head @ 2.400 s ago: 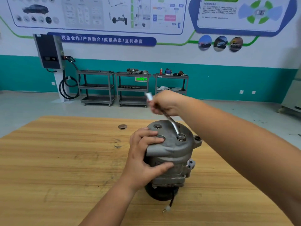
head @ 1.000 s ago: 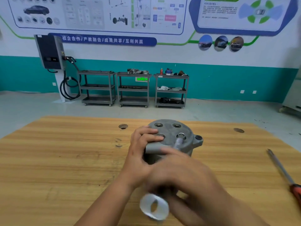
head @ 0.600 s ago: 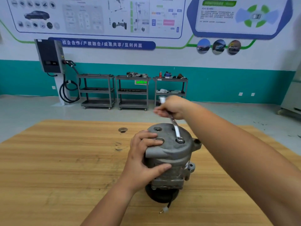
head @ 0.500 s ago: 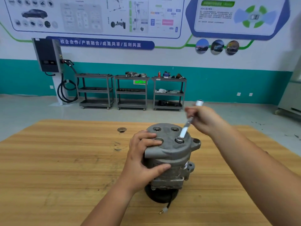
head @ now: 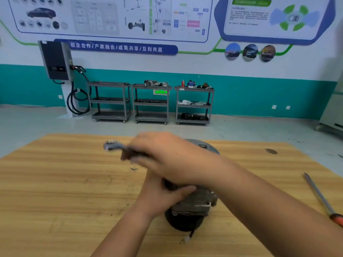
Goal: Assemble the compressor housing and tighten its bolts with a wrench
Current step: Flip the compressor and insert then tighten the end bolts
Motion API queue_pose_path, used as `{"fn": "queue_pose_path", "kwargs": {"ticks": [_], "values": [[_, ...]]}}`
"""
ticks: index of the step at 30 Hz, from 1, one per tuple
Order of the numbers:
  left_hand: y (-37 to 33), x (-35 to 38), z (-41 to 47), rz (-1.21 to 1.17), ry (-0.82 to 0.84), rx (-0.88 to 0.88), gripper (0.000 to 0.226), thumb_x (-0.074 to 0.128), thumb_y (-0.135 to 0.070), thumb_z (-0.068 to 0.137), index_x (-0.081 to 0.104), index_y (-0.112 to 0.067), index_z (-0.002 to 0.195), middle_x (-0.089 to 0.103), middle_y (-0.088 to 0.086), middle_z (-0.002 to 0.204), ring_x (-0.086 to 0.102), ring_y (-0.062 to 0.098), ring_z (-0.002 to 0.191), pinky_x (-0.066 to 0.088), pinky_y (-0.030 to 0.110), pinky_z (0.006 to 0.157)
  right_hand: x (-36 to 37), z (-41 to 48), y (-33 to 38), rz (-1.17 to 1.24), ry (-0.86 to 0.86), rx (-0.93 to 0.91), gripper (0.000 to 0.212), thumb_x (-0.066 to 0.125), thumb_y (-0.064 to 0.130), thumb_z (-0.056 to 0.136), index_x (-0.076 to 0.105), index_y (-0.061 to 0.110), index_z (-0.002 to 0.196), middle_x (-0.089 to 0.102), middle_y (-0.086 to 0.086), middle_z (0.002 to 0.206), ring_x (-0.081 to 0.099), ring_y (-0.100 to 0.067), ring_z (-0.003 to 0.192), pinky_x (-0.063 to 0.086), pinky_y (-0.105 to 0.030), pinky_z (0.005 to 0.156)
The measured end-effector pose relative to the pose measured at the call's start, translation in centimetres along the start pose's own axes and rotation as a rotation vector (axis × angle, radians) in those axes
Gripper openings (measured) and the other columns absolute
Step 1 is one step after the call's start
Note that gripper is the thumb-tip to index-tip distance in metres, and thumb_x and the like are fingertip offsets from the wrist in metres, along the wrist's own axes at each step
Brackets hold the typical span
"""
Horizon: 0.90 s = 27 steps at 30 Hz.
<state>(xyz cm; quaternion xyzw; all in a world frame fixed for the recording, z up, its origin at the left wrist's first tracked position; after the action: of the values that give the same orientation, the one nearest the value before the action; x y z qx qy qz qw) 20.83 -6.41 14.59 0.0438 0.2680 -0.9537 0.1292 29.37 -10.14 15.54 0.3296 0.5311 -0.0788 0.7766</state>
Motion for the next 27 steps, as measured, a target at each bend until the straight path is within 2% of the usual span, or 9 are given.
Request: {"fn": "queue_pose_path", "kwargs": {"ticks": [2,3,6,10,14,18,22,25,27], "values": [[1.8,-0.1,-0.8,0.043,0.098,-0.104,0.044,0.072,-0.050,0.063,0.054,-0.044,0.103,0.054,-0.008,0.122,0.053,0.015,0.116,0.043,0.016,0.093,-6.9,-3.0,-1.3,-0.025,-0.066,-0.006,0.021,0.050,0.018,0.096,0.063,0.010,0.111,0.066,-0.006,0.103,0.060,-0.019,0.092,0.046,-0.031,0.079],[2.5,-0.5,-1.1,0.036,0.108,-0.096,0.043,0.073,-0.048,0.063,0.055,-0.041,0.101,0.051,-0.001,0.123,0.050,0.017,0.119,0.041,0.023,0.099,-7.7,-2.2,-3.9,-0.076,-0.066,0.150,0.023,0.049,0.017,0.097,0.062,0.006,0.112,0.066,-0.009,0.097,0.061,-0.020,0.086,0.050,-0.034,0.077],[2.1,-0.1,-0.7,0.066,0.114,-0.042,0.048,0.075,-0.043,0.067,0.055,-0.035,0.110,0.047,-0.003,0.125,0.046,0.019,0.124,0.034,0.026,0.107,-7.9,-2.2,-10.6,0.412,-0.075,0.457,0.021,0.046,0.007,0.097,0.054,-0.009,0.109,0.051,-0.009,0.072,0.046,-0.013,0.057,0.043,-0.021,0.050],[1.9,-0.4,-0.9,0.050,0.091,-0.008,0.049,0.076,-0.041,0.067,0.055,-0.034,0.111,0.049,0.001,0.123,0.047,0.024,0.124,0.032,0.027,0.110,-11.8,-7.6,-18.0,1.057,-0.480,0.599,0.009,0.037,0.003,0.099,0.044,0.002,0.094,0.043,-0.004,0.069,0.041,-0.002,0.037,0.034,-0.011,0.036],[2.3,-0.9,-1.2,0.040,0.075,-0.014,0.050,0.076,-0.042,0.066,0.055,-0.033,0.110,0.048,0.000,0.123,0.045,0.021,0.125,0.031,0.025,0.110,-11.2,-16.5,-21.9,1.560,-0.949,0.492,0.013,0.038,-0.003,0.095,0.040,0.009,0.088,0.049,-0.003,0.067,0.043,-0.003,0.034,0.038,-0.013,0.036],[2.7,-1.3,-1.3,0.022,0.064,-0.027,0.049,0.076,-0.041,0.066,0.055,-0.033,0.110,0.048,0.001,0.123,0.043,0.019,0.127,0.030,0.023,0.110,-9.2,-27.2,-21.2,1.298,-1.375,0.314,0.034,0.040,-0.003,0.091,0.044,0.026,0.074,0.047,0.008,0.064,0.035,-0.002,0.043,0.030,-0.012,0.040],[2.6,-1.0,-1.2,0.016,0.086,-0.040,0.049,0.076,-0.040,0.065,0.055,-0.033,0.109,0.048,0.001,0.123,0.041,0.013,0.129,0.030,0.021,0.109,-9.4,-28.4,-19.7,1.658,-1.388,0.172,0.035,0.061,0.004,0.054,0.035,0.021,0.070,0.033,0.010,0.057,0.028,-0.002,0.040,0.022,-0.012,0.035],[2.3,-0.5,-1.0,0.020,0.118,-0.027,0.049,0.076,-0.040,0.066,0.055,-0.032,0.109,0.048,0.001,0.124,0.040,0.010,0.129,0.029,0.021,0.109,-12.7,-24.6,-18.2,1.811,-1.306,0.100,0.017,0.053,0.025,0.069,0.039,0.018,0.065,0.028,0.008,0.053,0.027,-0.003,0.038,0.020,-0.012,0.033],[2.2,-0.3,-0.8,0.019,0.131,-0.028,0.049,0.076,-0.040,0.066,0.055,-0.032,0.109,0.048,0.001,0.124,0.041,0.013,0.128,0.030,0.023,0.110,-14.5,-21.1,-17.4,1.907,-1.250,0.038,0.021,0.047,0.030,0.078,0.039,0.017,0.064,0.027,0.007,0.051,0.027,-0.004,0.034,0.020,-0.012,0.029]]}}
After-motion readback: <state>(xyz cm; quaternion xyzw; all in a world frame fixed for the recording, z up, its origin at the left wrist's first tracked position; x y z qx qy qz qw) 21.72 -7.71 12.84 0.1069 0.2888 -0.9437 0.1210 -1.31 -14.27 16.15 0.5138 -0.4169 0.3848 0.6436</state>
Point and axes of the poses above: each hand's wrist, its own z-axis towards the middle knuckle, its own x-axis out of the palm, y = z × x, the point moved 10 cm from there along z, towards the middle knuckle
